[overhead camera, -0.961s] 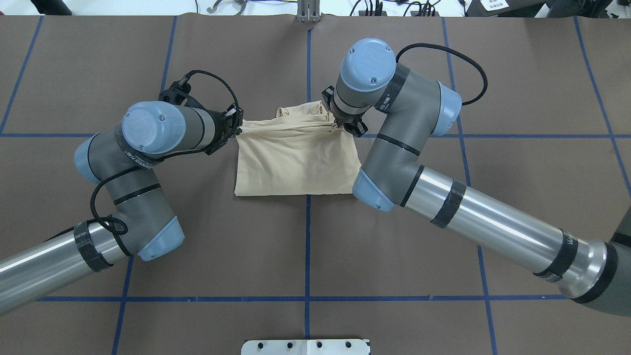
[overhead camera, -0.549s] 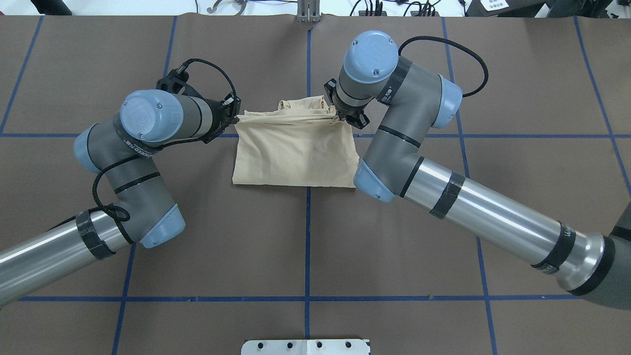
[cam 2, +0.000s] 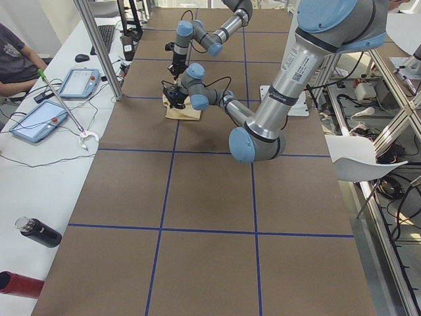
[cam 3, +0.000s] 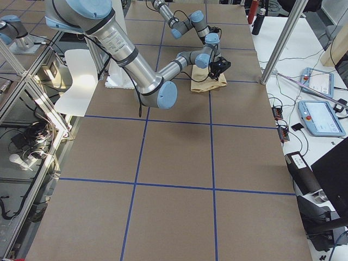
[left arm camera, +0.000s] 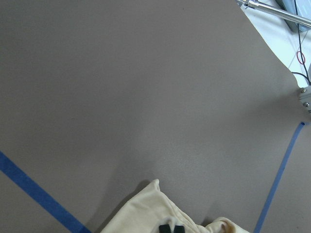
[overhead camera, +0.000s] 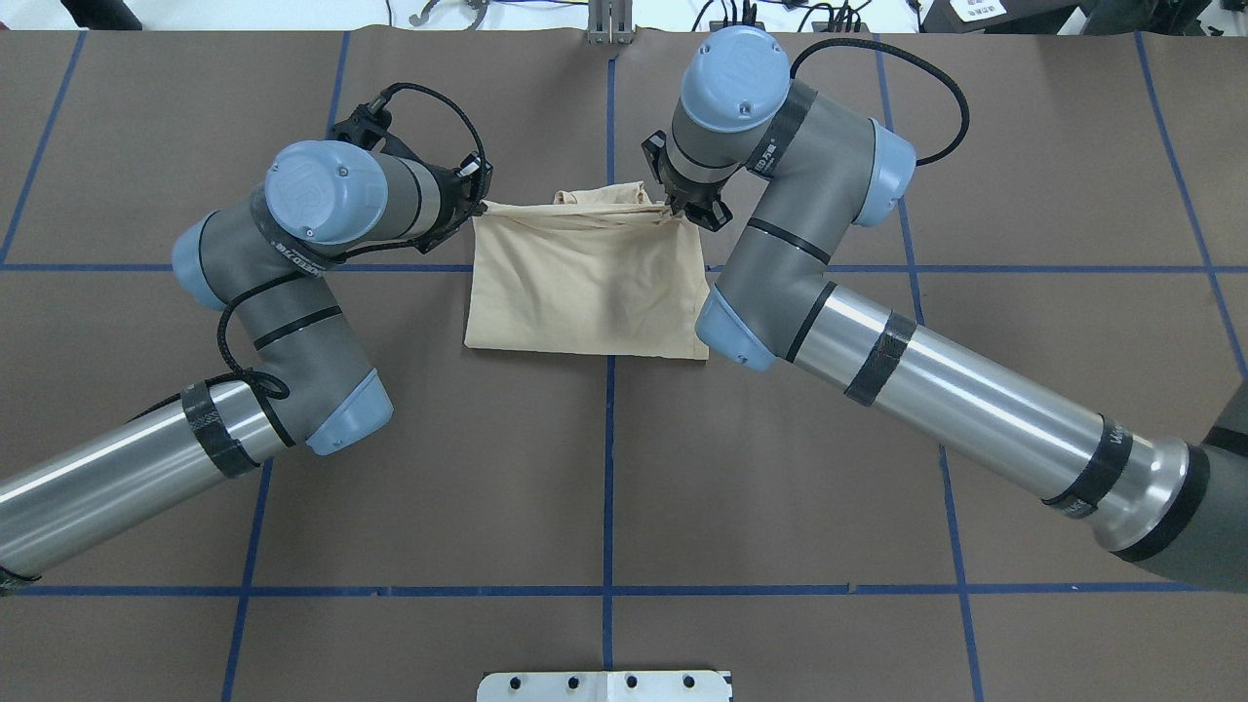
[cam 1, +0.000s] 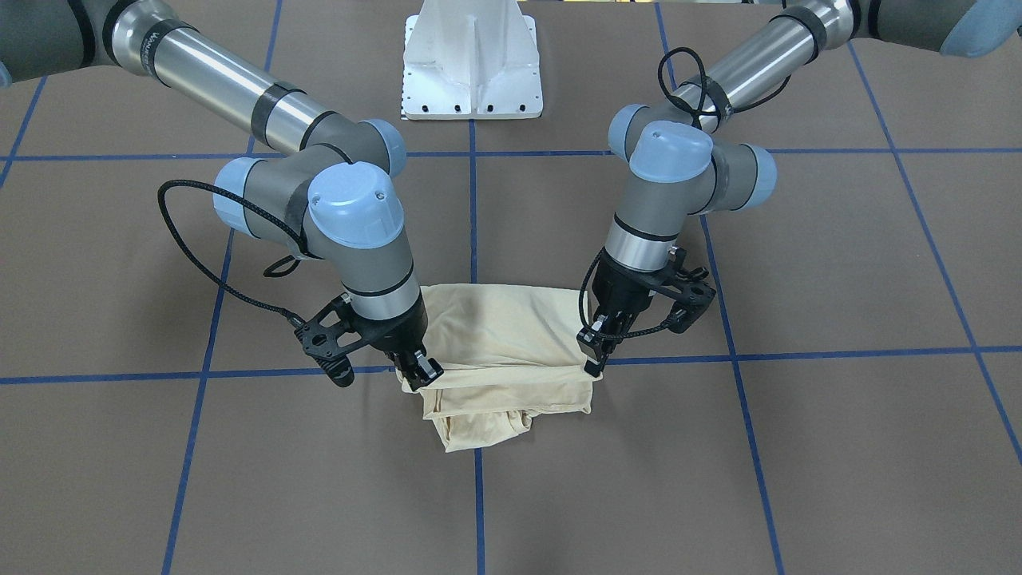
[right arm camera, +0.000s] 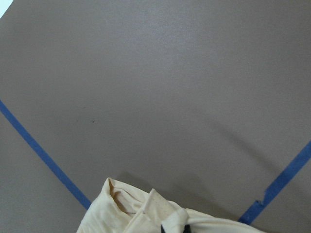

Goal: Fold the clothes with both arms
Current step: 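Lift the near edge with both grippers and fold it over the far edge, then release the shirt and raise both grippers away from it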

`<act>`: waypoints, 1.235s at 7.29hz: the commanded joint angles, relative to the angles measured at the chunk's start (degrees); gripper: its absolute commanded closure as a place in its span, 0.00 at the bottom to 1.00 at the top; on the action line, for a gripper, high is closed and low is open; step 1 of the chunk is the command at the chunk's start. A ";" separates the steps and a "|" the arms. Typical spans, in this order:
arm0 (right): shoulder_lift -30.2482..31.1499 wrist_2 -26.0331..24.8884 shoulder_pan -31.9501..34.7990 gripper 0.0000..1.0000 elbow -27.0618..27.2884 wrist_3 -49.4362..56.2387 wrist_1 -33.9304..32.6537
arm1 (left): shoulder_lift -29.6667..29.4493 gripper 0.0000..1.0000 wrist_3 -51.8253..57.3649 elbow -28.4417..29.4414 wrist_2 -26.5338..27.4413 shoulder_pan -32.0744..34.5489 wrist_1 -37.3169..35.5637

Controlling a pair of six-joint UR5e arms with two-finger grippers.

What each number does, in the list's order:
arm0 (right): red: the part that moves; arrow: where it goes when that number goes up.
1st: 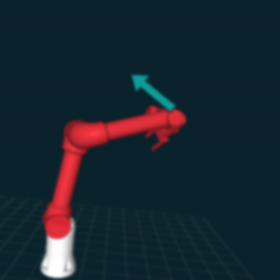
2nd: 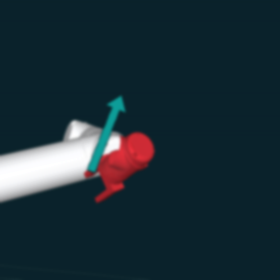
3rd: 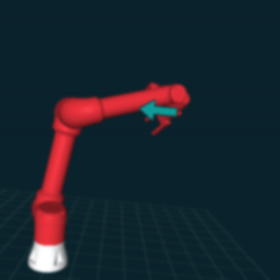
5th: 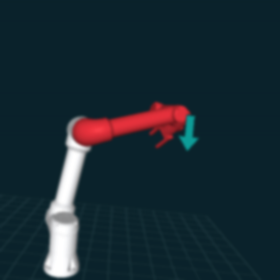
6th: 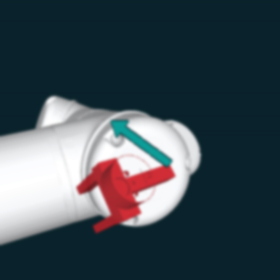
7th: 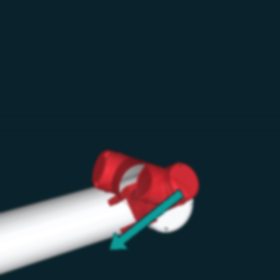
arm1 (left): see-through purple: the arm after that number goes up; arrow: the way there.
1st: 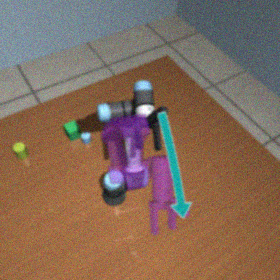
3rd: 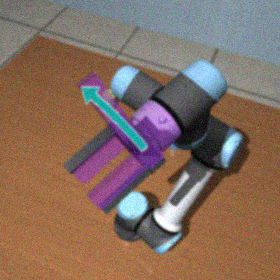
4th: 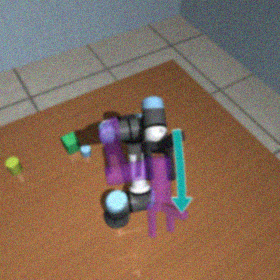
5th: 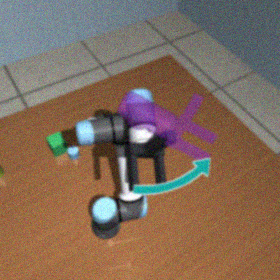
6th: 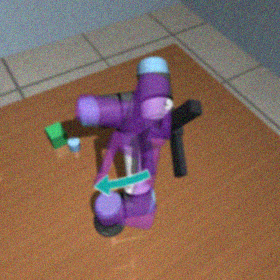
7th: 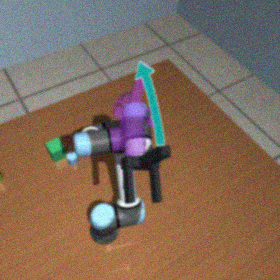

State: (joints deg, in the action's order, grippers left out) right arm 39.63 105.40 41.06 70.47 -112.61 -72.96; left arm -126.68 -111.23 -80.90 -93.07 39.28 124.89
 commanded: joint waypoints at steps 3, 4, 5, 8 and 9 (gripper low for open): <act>-6.37 -0.28 0.69 0.01 -11.10 0.11 1.75 | -0.33 0.80 2.32 3.46 0.25 0.44 2.97; -7.80 -0.20 0.86 0.00 -12.62 -0.06 2.38 | -0.33 0.78 2.51 3.64 0.17 1.05 3.16; -7.99 0.07 2.60 0.00 -12.73 0.11 2.65 | -0.33 0.71 3.47 3.64 0.17 2.19 3.25; -7.20 3.40 5.17 0.00 -11.68 2.47 2.65 | -0.24 0.72 6.82 3.30 -2.89 5.37 4.31; -3.28 5.93 6.39 0.00 -6.37 6.75 2.39 | 0.46 0.72 9.78 1.99 -6.39 5.80 4.31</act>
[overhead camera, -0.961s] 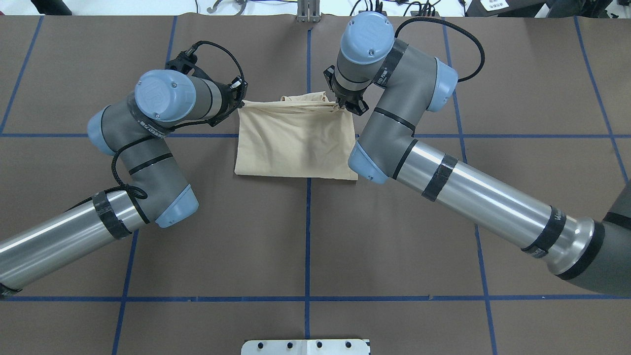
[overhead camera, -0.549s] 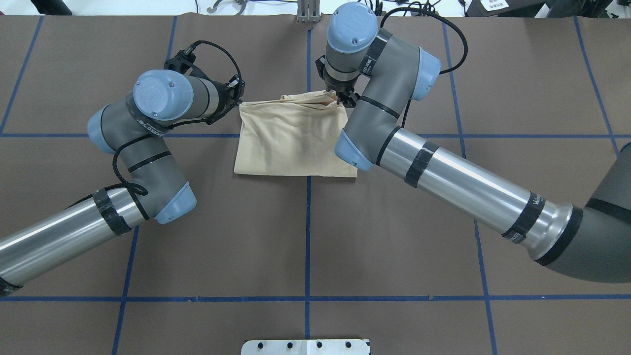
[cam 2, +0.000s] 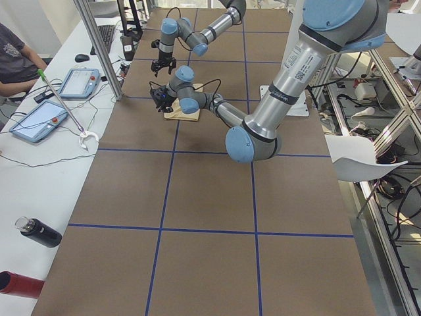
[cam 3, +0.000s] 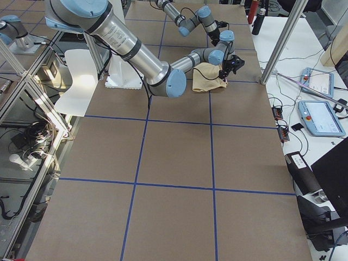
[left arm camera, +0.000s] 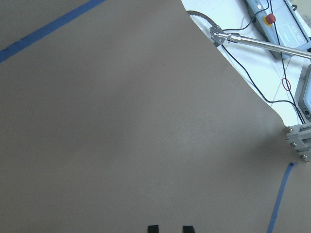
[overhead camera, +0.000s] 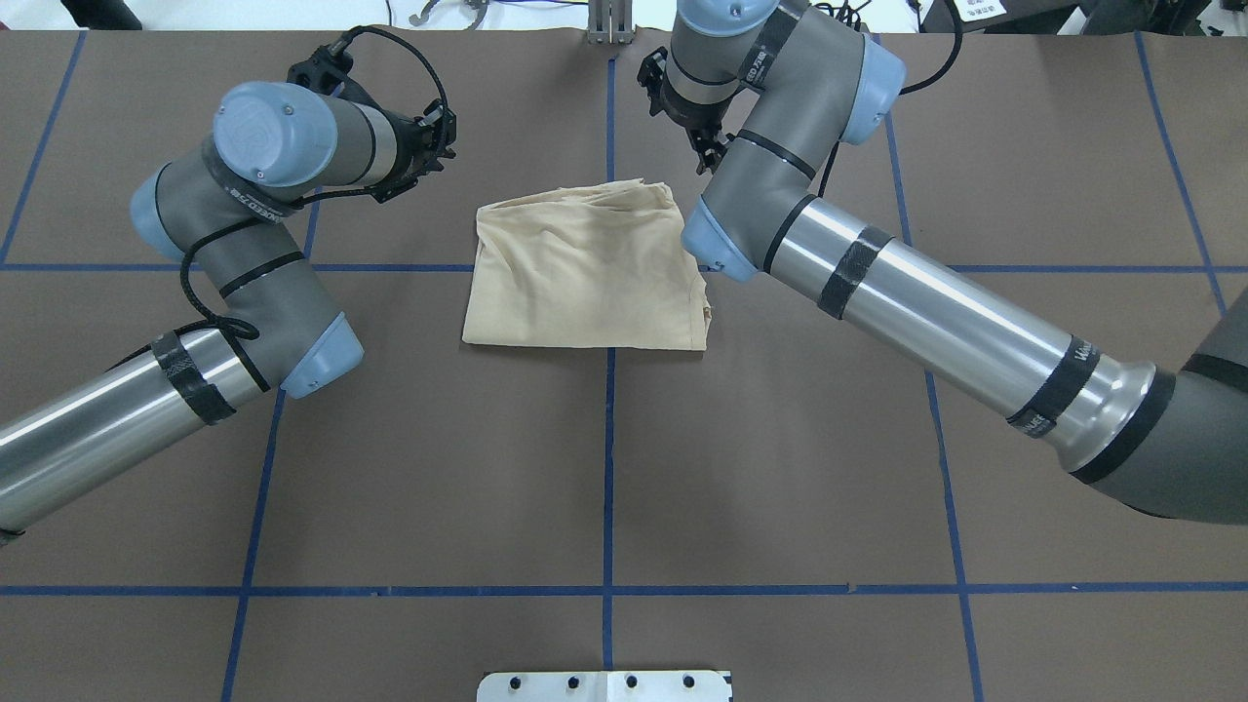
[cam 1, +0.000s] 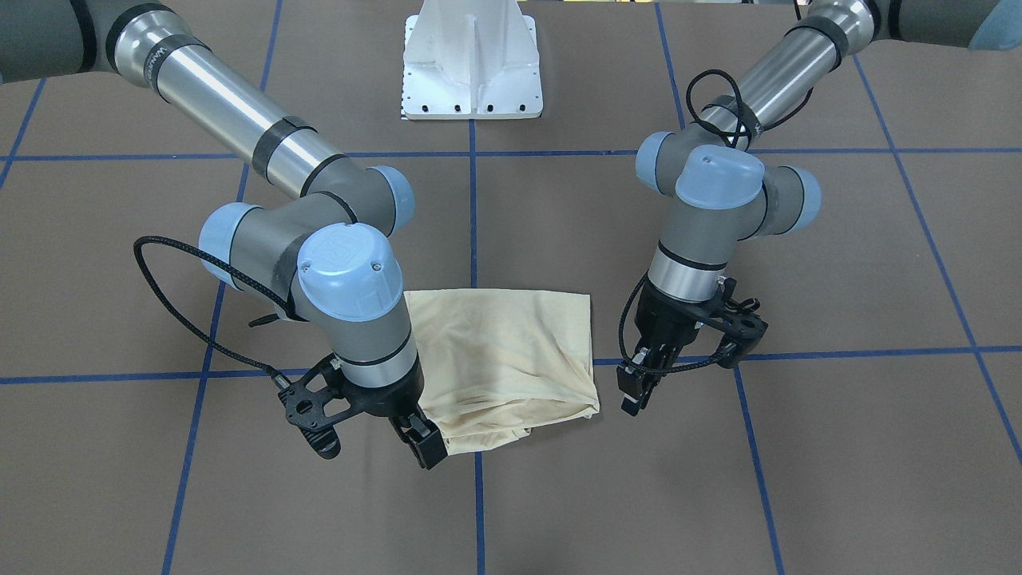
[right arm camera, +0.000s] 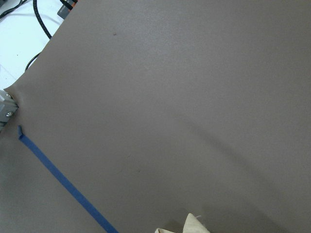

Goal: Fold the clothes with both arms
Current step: 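Release the shirt and raise both grippers away from it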

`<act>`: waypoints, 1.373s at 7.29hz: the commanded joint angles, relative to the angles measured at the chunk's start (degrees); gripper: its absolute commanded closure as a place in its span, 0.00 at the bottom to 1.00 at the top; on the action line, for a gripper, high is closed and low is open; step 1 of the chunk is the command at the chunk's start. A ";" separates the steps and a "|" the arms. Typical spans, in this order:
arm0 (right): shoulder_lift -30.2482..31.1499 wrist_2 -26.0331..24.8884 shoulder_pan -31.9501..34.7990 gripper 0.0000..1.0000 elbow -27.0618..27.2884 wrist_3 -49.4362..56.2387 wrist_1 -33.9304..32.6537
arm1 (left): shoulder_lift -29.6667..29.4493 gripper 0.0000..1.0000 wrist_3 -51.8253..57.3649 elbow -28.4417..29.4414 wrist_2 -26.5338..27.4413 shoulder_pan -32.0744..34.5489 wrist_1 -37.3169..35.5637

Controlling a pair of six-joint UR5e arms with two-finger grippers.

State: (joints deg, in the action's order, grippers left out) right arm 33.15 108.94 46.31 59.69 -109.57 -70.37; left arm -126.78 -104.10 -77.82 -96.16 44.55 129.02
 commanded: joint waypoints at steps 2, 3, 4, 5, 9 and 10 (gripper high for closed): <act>16.44 12.04 6.74 0.00 18.29 16.51 -1.34 | 7.99 0.70 19.99 -11.16 -12.33 3.77 -0.70; 21.72 15.22 10.52 0.00 23.06 25.20 -2.22 | 11.69 0.68 28.17 -14.34 -17.86 7.01 -0.96; 25.87 17.95 14.39 0.00 26.32 34.59 -4.49 | 15.99 0.68 37.21 -16.98 -20.10 9.65 -0.97; 29.56 18.32 16.69 0.00 29.57 44.00 -7.91 | 19.86 0.68 49.31 -17.97 -22.73 13.25 -1.05; 44.07 25.33 28.10 0.00 35.58 79.10 -15.59 | 25.26 0.01 91.76 -18.94 -33.56 34.06 -17.24; 48.54 26.05 30.83 0.00 37.32 84.73 -15.50 | 27.96 0.00 101.71 -19.47 -33.74 40.72 -22.53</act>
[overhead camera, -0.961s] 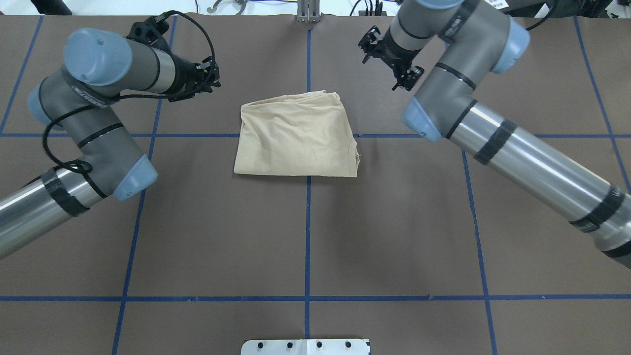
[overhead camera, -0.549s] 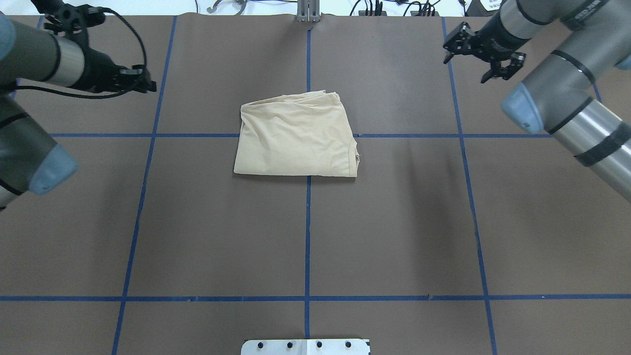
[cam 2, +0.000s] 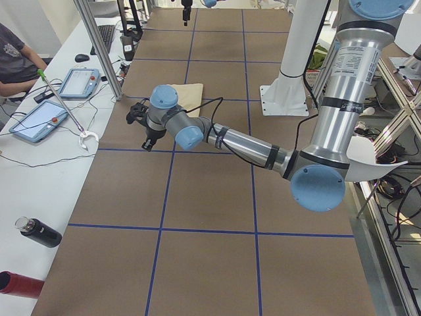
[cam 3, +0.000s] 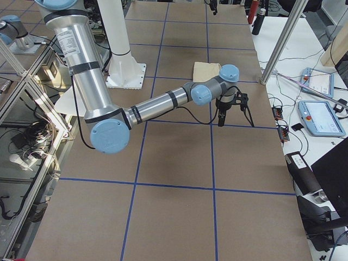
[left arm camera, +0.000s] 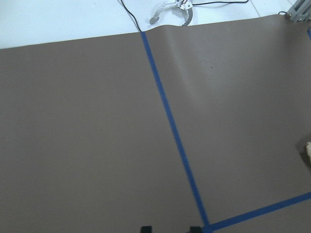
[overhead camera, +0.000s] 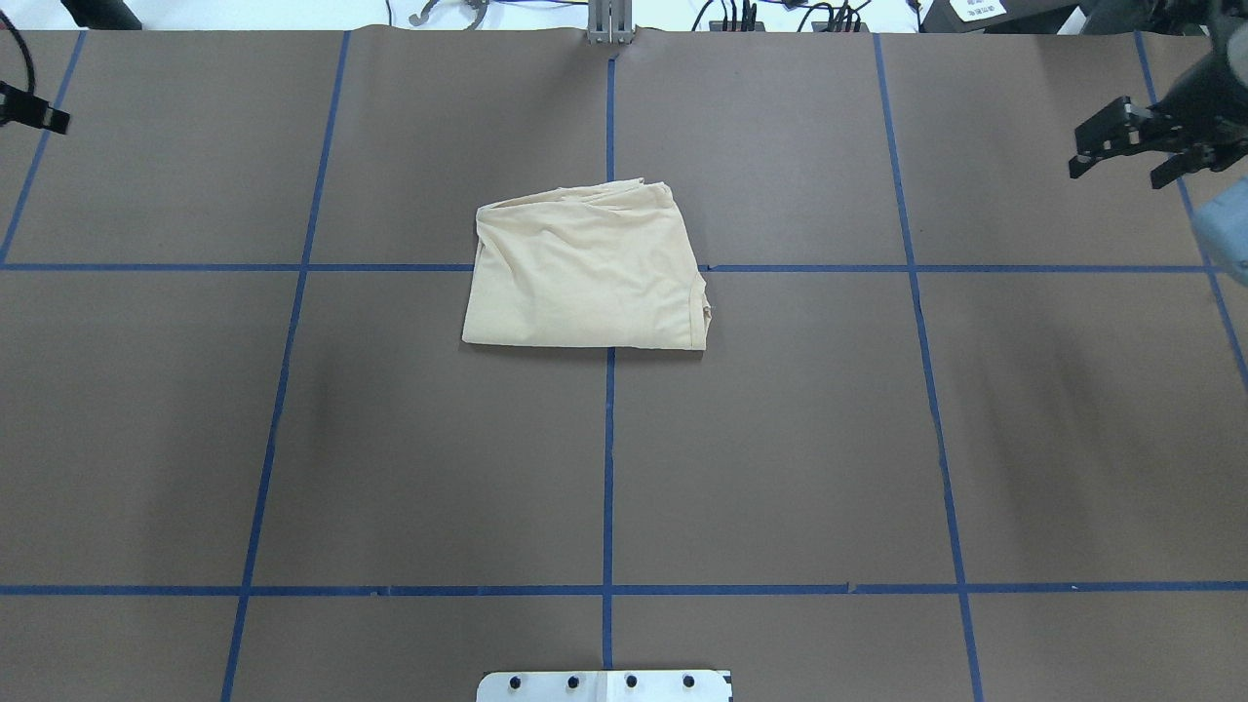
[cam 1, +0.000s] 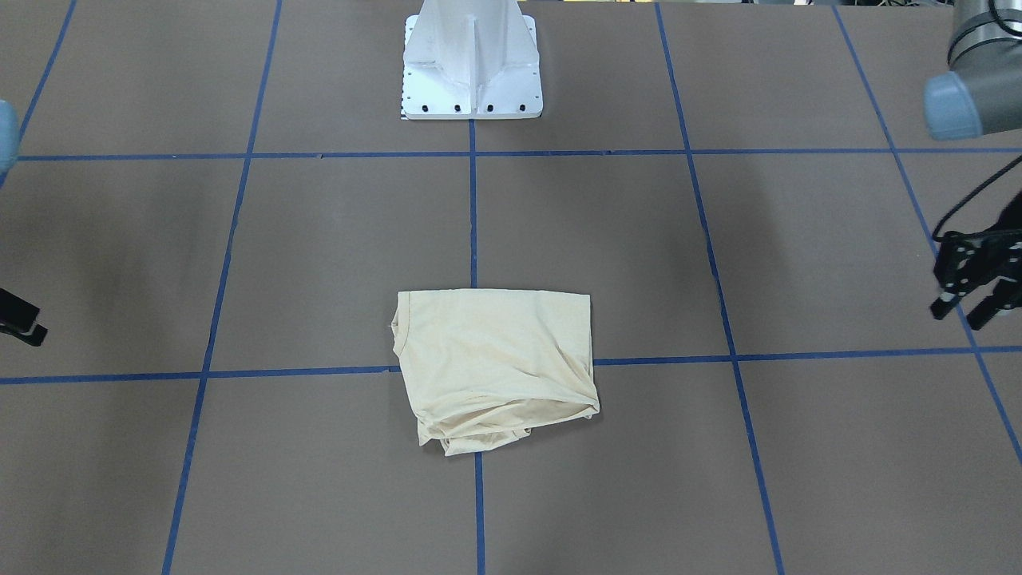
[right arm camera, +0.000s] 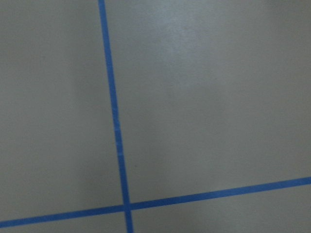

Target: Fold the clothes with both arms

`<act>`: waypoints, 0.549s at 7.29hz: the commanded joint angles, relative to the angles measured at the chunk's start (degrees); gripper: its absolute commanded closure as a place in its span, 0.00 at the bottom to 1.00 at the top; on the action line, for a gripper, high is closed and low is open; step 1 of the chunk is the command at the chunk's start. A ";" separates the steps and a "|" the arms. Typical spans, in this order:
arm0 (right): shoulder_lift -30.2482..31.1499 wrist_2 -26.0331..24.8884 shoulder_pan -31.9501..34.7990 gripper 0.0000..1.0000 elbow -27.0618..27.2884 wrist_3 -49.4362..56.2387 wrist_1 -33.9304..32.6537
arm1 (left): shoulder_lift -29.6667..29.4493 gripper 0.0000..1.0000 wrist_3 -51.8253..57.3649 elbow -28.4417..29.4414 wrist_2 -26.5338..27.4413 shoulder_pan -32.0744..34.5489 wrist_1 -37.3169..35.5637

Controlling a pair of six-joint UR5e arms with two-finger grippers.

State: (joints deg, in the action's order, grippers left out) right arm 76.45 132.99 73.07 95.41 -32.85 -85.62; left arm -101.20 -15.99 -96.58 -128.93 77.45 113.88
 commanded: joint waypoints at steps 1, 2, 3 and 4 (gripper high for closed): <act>8.86 2.01 6.53 0.00 2.14 14.07 -0.33 | 4.16 0.00 22.14 -0.63 -1.67 11.64 -9.36; 10.98 2.01 9.60 0.00 2.41 17.44 -0.25 | 5.74 0.00 23.88 -0.02 -1.67 12.37 -10.51; 12.92 2.01 10.94 0.00 3.46 19.56 -0.33 | 6.10 0.00 23.20 0.77 -1.67 12.46 -13.57; 14.24 1.92 11.99 0.00 3.64 21.67 -0.42 | 6.28 0.00 21.63 0.43 -1.76 12.47 -16.99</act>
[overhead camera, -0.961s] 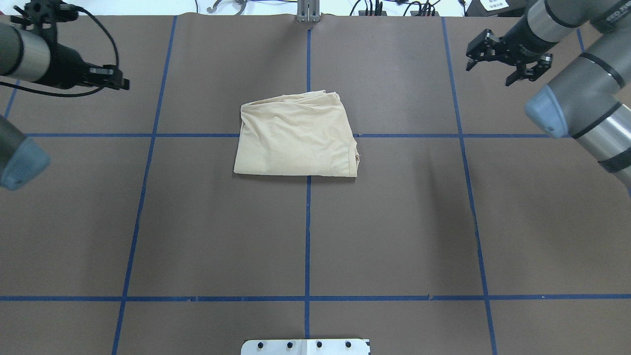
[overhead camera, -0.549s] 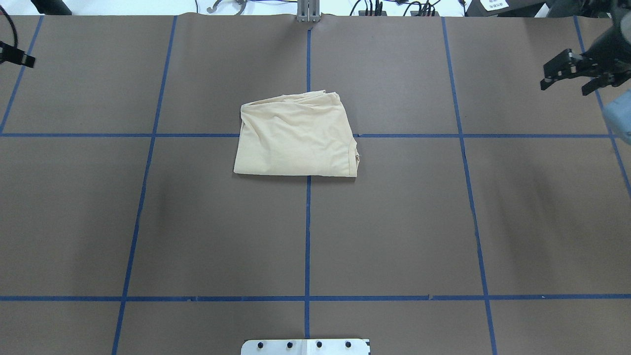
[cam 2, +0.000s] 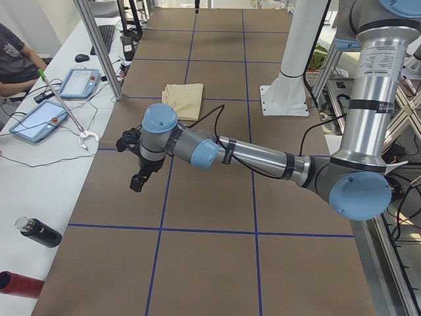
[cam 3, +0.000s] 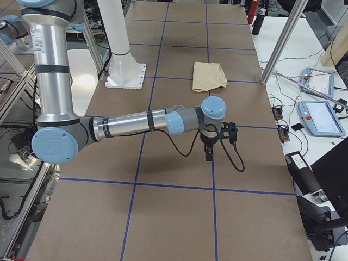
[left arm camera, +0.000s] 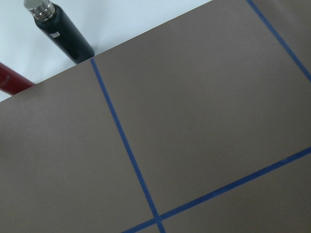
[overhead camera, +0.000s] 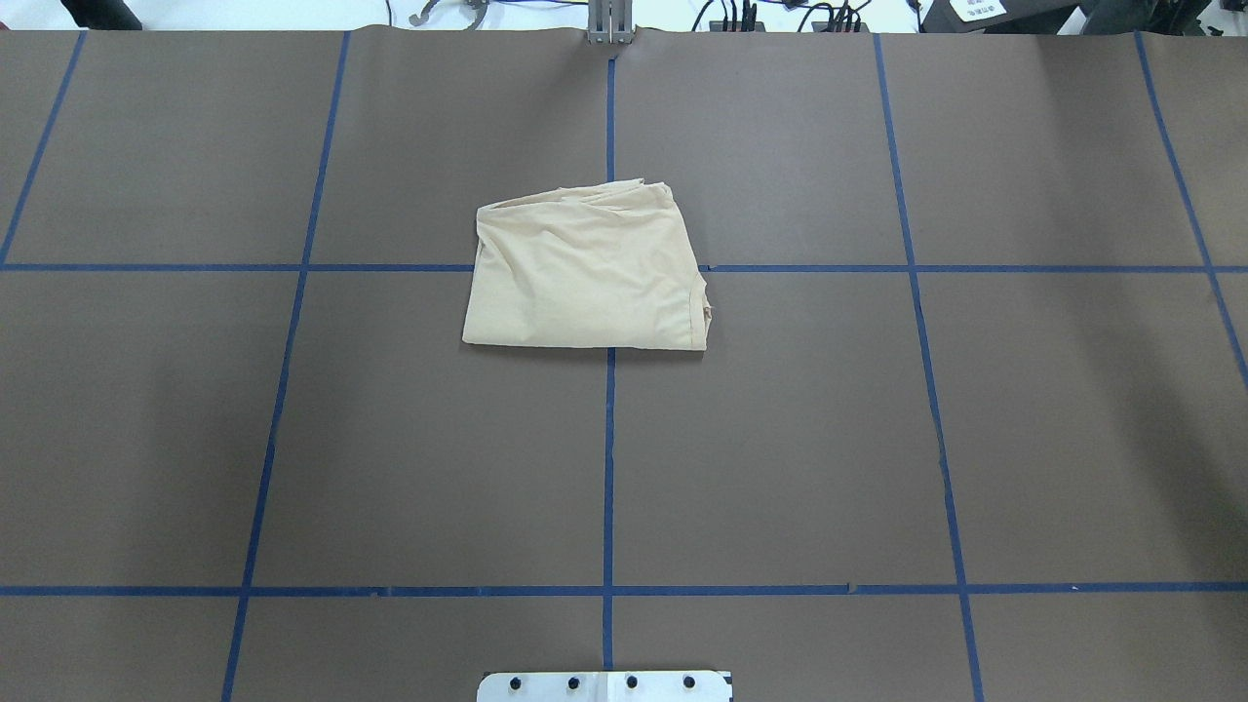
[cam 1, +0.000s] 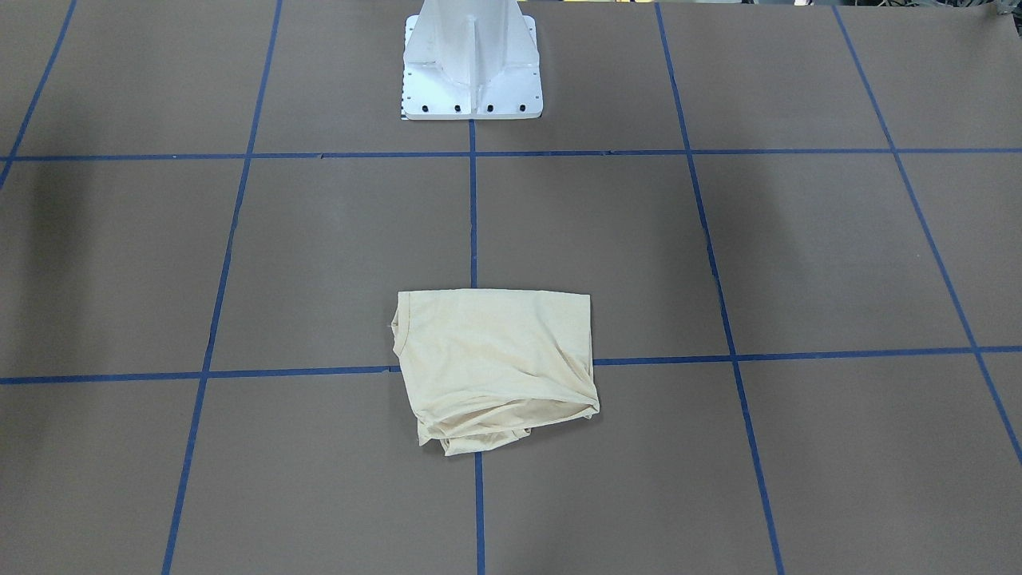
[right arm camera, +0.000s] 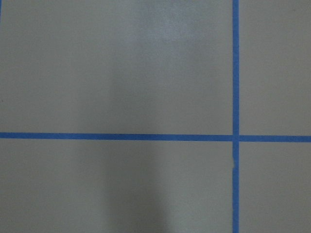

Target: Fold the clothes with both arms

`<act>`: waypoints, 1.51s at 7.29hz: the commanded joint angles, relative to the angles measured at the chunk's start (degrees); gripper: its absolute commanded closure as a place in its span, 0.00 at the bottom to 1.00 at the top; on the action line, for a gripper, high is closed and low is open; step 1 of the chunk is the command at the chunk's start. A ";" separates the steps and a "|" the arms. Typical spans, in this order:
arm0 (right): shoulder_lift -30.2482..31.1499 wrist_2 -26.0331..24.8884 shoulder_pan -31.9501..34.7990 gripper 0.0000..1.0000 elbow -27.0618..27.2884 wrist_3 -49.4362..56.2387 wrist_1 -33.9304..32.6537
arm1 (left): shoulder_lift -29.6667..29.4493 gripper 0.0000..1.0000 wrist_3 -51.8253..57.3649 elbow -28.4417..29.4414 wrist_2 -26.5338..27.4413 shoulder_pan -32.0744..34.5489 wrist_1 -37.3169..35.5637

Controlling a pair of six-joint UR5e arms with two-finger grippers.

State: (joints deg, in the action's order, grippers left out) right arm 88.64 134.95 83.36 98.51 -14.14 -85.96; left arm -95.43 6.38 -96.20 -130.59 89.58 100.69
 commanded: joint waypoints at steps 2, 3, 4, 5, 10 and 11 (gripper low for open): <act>4.78 -1.27 1.46 0.00 0.46 8.14 -0.09 | 1.21 0.00 -1.81 -0.21 -0.19 0.33 -3.49; 4.96 -1.27 1.45 0.00 0.45 8.77 -0.09 | 1.30 0.00 -1.20 -0.30 -0.10 0.33 -3.40; 4.62 -1.10 1.28 0.00 0.63 8.78 -1.22 | 4.00 0.00 -2.06 -3.17 0.42 0.33 -0.53; 4.18 -1.10 -0.03 0.00 0.63 8.95 -2.89 | 5.24 0.00 -3.20 -4.42 1.12 0.33 0.02; 4.53 -1.18 0.14 0.00 0.63 9.92 -2.99 | 5.08 0.00 -8.66 -4.61 -1.41 0.07 -0.50; 4.70 -1.18 0.14 0.00 0.63 9.92 -2.82 | 5.16 0.00 -8.66 -4.00 -1.42 0.16 -0.59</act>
State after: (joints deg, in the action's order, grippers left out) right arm 93.25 133.84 83.49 99.14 -4.19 -88.93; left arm -90.32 -1.88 -100.48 -131.71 89.70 100.15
